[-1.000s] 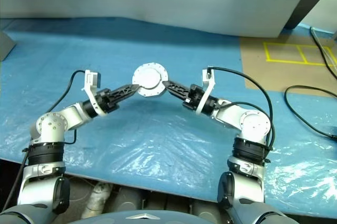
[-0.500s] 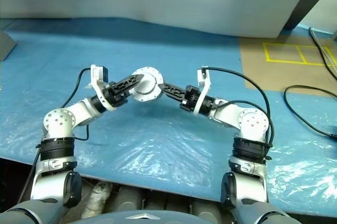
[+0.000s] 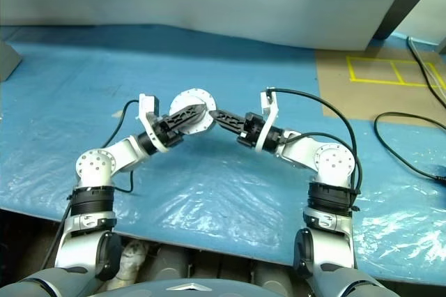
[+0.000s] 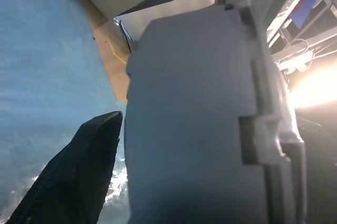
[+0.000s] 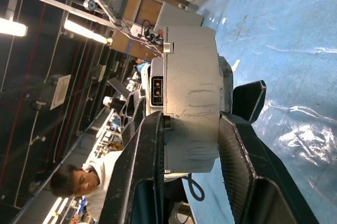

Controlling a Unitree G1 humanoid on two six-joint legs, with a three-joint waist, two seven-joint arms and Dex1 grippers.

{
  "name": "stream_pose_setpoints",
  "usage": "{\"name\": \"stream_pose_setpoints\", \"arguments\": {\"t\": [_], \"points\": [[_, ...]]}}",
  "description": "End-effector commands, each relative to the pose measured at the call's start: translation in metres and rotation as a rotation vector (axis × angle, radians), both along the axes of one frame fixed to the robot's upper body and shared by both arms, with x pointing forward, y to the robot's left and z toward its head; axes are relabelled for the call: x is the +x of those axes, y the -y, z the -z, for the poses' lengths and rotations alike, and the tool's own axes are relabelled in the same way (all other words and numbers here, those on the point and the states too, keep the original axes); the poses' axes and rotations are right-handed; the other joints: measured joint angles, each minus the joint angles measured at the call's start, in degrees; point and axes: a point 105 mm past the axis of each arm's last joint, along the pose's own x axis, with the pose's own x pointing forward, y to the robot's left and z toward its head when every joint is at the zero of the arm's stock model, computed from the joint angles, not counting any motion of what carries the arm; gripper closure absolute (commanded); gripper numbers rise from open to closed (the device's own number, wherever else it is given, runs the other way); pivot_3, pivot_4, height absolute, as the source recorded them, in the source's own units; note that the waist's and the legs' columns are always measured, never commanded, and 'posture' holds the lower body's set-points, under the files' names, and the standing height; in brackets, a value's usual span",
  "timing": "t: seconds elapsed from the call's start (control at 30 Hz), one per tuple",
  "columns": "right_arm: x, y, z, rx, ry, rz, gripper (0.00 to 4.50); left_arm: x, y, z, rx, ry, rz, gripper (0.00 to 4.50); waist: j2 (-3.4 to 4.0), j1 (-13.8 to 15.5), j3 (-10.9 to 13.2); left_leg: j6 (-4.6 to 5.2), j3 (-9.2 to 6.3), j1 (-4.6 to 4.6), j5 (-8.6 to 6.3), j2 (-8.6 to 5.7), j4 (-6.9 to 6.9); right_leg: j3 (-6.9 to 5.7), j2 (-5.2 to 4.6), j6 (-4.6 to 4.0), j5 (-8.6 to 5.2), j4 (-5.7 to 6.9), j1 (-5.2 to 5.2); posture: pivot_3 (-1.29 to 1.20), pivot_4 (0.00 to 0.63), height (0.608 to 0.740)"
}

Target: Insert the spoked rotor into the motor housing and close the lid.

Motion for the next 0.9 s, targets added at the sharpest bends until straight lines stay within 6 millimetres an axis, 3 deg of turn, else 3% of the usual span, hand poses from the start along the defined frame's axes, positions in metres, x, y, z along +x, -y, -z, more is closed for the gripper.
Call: {"name": "stream_pose_setpoints", "arguments": {"t": [0.03,0.13,0.27,0.5,0.83,0.87,0.9], "points": [[-0.004,-0.002,-0.020,0.079,0.062,-0.028,3.28,-0.001,-0.004,-0.009,-0.031,0.031,-0.019,0.05,0.00,0.00,0.00,0.00,0.00,0.00,0.00,0.00,0.00,0.00,0.00,0.00,0.00,0.00,0.00,0.00,0.150,0.740],[-0.003,-0.002,-0.019,0.071,0.055,-0.026,3.28,-0.002,-0.005,-0.008,-0.038,0.021,-0.023,0.66,0.00,-0.01,0.00,0.00,0.00,0.00,0.00,0.00,0.00,0.00,0.00,0.00,0.00,0.00,0.00,0.00,0.150,0.740],[-0.002,-0.003,-0.017,0.057,0.046,-0.022,3.28,0.000,-0.004,-0.004,-0.019,0.002,-0.034,1.85,0.00,-0.03,0.00,0.00,0.00,0.01,0.00,0.01,0.01,0.00,0.01,0.00,0.00,0.02,0.00,0.00,0.150,0.740],[0.006,-0.002,-0.011,0.026,0.023,0.034,3.28,-0.002,-0.001,0.001,0.003,-0.019,-0.037,1.90,0.00,-0.04,0.00,0.00,-0.01,0.01,0.00,0.01,0.01,0.00,0.01,0.00,0.00,0.02,0.00,0.00,0.150,0.740],[0.012,0.000,-0.011,-0.002,0.039,0.089,3.28,0.003,-0.002,-0.007,-0.025,-0.012,-0.038,1.90,0.00,-0.02,0.00,0.00,-0.01,0.01,0.00,0.00,0.01,0.00,0.01,0.02,0.01,0.02,0.00,0.00,0.150,0.740],[0.012,0.000,-0.011,0.001,0.040,0.090,2.67,0.002,-0.003,-0.009,-0.028,-0.009,-0.035,1.90,0.00,-0.01,0.00,0.00,-0.01,0.01,0.00,0.00,0.02,0.00,0.01,0.02,0.01,0.01,0.00,0.00,0.150,0.740],[0.012,0.000,-0.011,0.004,0.040,0.092,2.42,0.002,-0.003,-0.009,-0.028,-0.007,-0.034,1.90,0.00,-0.03,0.00,0.00,-0.02,0.02,0.00,0.00,0.02,0.00,0.01,0.02,0.01,0.01,0.02,0.00,0.150,0.740]]}}
